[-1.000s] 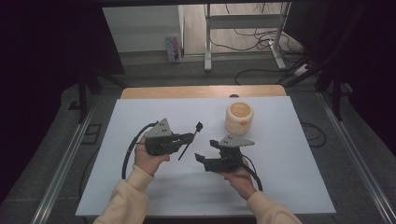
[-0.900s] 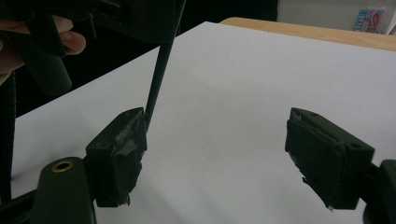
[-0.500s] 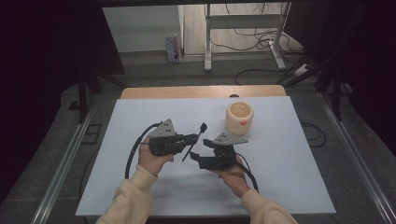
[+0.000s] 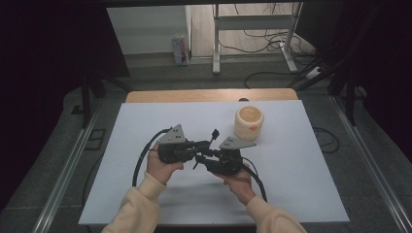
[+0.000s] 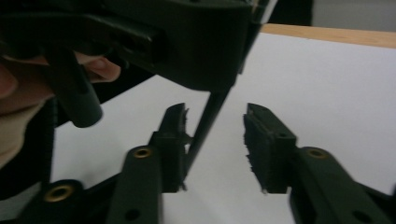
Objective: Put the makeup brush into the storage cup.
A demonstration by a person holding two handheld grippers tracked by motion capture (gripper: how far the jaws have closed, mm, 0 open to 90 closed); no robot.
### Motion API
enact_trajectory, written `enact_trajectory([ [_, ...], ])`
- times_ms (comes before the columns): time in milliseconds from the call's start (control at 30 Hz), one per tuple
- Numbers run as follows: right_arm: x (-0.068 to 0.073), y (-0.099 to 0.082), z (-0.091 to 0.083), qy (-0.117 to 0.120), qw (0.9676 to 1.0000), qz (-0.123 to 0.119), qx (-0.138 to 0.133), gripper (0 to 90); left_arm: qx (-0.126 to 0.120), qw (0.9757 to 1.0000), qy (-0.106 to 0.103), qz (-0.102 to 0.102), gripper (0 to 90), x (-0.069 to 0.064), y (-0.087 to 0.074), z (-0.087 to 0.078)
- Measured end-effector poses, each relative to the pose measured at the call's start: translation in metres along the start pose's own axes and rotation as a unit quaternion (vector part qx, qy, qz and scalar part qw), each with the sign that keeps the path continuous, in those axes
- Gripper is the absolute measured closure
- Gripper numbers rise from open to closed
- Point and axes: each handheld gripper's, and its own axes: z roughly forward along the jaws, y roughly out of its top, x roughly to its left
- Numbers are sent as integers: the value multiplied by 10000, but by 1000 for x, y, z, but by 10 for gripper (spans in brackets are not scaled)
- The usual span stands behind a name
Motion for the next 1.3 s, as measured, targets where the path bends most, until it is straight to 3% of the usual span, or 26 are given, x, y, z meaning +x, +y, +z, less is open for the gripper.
enact_trajectory([
  [233,-3,2,-3,162,9997,136,-90,827,37,10000,-55,4,855,-1,-1,2],
  [433,-4,2,-3,261,9994,208,-27,836,137,9998,-126,12,822,-1,-2,3],
  [567,-5,2,-3,270,9995,188,21,836,201,9998,92,-21,686,-3,-3,2],
  [700,-3,2,-2,187,9997,91,115,836,163,9989,373,-236,529,-4,-3,-1],
  [767,-2,1,-2,130,9998,25,124,836,219,9976,484,-454,445,-4,-3,-2],
  [867,-2,1,-2,82,9999,0,140,836,383,9949,327,-868,388,-3,-1,-4],
  [1000,-2,1,-2,24,9999,-13,156,836,537,9922,296,-1088,287,-3,-2,-5],
  [1067,-3,1,-3,-6,9999,-11,157,836,557,9885,310,-1370,232,-3,-1,-8],
  [1167,-3,1,-3,-67,9998,-28,178,835,523,9886,219,-1393,97,-2,0,-15],
  [1300,-4,0,-3,-126,9997,-58,197,835,561,9895,416,-1264,19,-1,-2,-22],
])
